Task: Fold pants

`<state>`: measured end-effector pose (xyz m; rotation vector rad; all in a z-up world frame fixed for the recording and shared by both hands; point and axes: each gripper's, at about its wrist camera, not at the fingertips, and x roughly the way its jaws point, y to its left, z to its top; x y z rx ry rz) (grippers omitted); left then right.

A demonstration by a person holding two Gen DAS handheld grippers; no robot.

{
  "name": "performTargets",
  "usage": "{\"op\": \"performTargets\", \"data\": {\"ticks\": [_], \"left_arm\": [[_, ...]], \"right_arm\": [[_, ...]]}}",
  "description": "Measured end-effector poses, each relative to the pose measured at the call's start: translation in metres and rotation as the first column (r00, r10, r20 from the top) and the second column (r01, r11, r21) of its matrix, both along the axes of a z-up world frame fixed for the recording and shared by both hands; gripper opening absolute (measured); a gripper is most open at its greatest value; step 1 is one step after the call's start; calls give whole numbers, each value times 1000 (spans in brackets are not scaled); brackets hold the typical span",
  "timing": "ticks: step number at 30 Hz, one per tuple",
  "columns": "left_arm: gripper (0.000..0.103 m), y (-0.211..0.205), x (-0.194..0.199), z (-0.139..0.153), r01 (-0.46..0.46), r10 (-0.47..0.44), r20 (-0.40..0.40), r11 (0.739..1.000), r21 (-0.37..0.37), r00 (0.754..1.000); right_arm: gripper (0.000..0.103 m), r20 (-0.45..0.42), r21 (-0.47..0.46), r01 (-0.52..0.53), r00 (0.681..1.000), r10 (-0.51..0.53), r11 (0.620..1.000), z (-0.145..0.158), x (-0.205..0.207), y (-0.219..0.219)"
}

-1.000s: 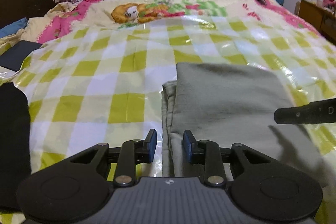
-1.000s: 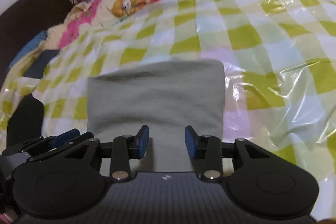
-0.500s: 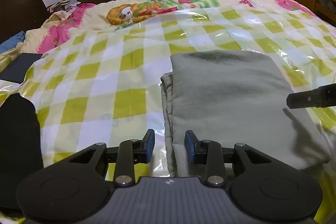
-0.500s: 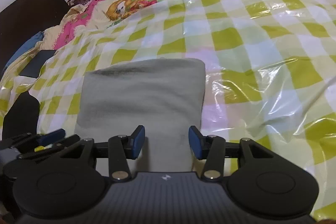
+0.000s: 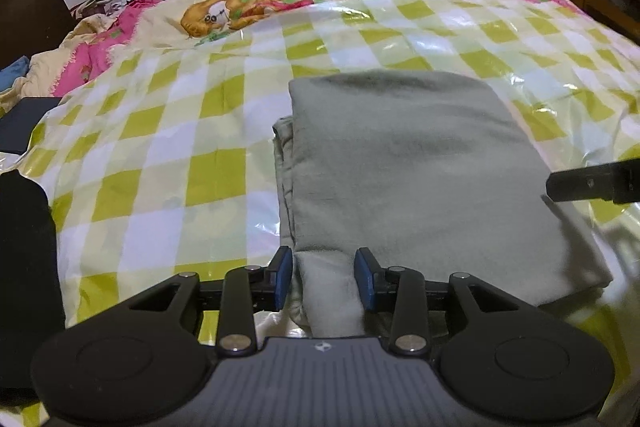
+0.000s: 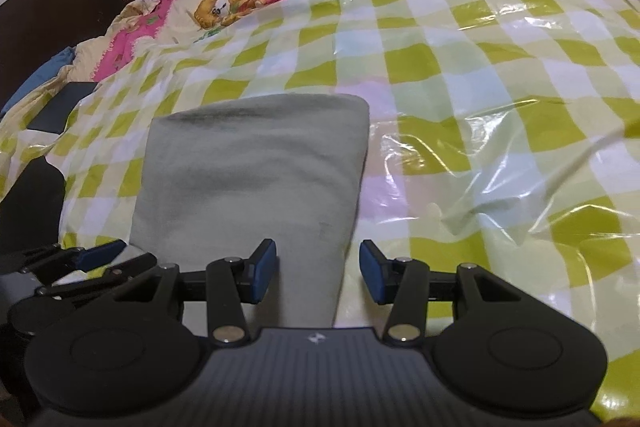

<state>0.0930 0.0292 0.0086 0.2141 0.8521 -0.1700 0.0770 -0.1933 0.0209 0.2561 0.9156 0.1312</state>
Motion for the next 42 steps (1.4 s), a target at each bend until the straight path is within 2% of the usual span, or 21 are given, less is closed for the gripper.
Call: {"op": "performTargets", "data": {"ticks": [10,15,29,37,40,42], "left_arm": [[49,8,-8,3,0,0,8,1000,-6,1000],[57,11,-9,-3,-3,3,-9,1000,1,1000],[57,12,-50,15,-8,10,38,998,-68,999],[59,1,-71,2,-24,23,-4,996,-86,1000],[64,2,-74,-4,-39,34,-41,993,-112,999],[67,0,-76,-5,-39,36,-32,994,-102,999]], "right_arm": [[48,-6,-30,-3,1000,3,1000,1,-4,3],[48,-26,-48,0,1000,-1,999,-2,-7,4],[49,-5,-85,3,1000,-3,996,4,-35,8],[49,-1,-65,11,1000,-12,998,0,-56,7],[49,-1,-59,11,1000,-11,998,-1,-63,7],[49,0,-65,3,1000,-3,998,-2,-67,9]]}}
